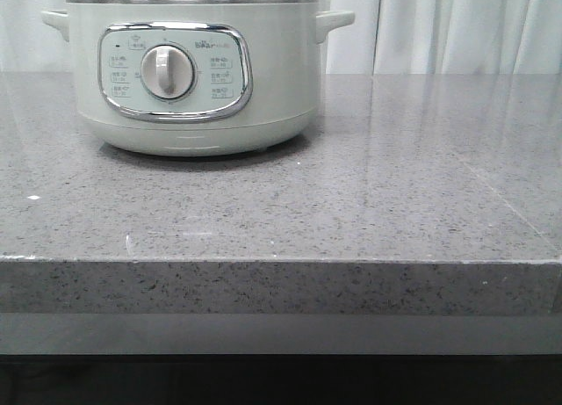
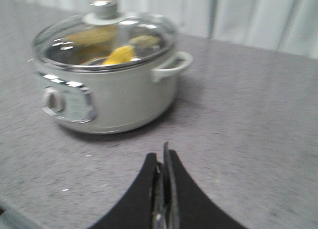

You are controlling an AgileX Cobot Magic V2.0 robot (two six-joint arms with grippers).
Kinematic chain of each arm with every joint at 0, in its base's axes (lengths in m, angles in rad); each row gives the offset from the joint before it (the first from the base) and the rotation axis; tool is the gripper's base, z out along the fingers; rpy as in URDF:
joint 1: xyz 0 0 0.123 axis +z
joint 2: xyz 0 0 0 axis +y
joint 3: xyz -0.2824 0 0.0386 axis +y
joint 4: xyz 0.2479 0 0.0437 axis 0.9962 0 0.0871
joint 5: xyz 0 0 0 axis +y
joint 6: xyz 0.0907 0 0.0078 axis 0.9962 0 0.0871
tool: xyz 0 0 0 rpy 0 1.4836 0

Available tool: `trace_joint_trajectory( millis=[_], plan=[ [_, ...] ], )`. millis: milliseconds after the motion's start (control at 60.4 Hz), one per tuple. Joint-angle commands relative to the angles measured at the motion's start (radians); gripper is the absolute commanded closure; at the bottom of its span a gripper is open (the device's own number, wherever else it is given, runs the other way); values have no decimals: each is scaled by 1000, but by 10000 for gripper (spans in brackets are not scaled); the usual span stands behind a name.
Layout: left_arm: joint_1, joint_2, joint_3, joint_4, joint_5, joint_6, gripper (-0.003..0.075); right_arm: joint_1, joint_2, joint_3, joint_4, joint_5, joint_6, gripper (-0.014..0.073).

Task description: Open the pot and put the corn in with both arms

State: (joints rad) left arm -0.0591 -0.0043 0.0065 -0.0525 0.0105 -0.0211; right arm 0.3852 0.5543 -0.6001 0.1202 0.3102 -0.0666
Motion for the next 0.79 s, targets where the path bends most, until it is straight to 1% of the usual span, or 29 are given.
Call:
trace_joint_trajectory(
  millis=[0,166,282,414,530,778],
  plan=[
    [2,-16,6,0,-83,-8,741,-92,-114,64,-5,-109,-3,660],
    [2,-16,6,0,-83,-8,741,-217,-303,250,-5,-191,-2,660],
    [2,-16,6,0,-83,-8,741,-275,-405,359,-4,-232,-2,660],
    [2,-16,6,0,-83,-8,741,-327,-488,459,-3,-238,-1,660],
    [2,-16,6,0,-83,-8,741,-336,-530,515,5,-249,-1,660],
    [2,-16,6,0,-83,-8,741,-336,-591,631,5,-367,-1,660]
  ],
)
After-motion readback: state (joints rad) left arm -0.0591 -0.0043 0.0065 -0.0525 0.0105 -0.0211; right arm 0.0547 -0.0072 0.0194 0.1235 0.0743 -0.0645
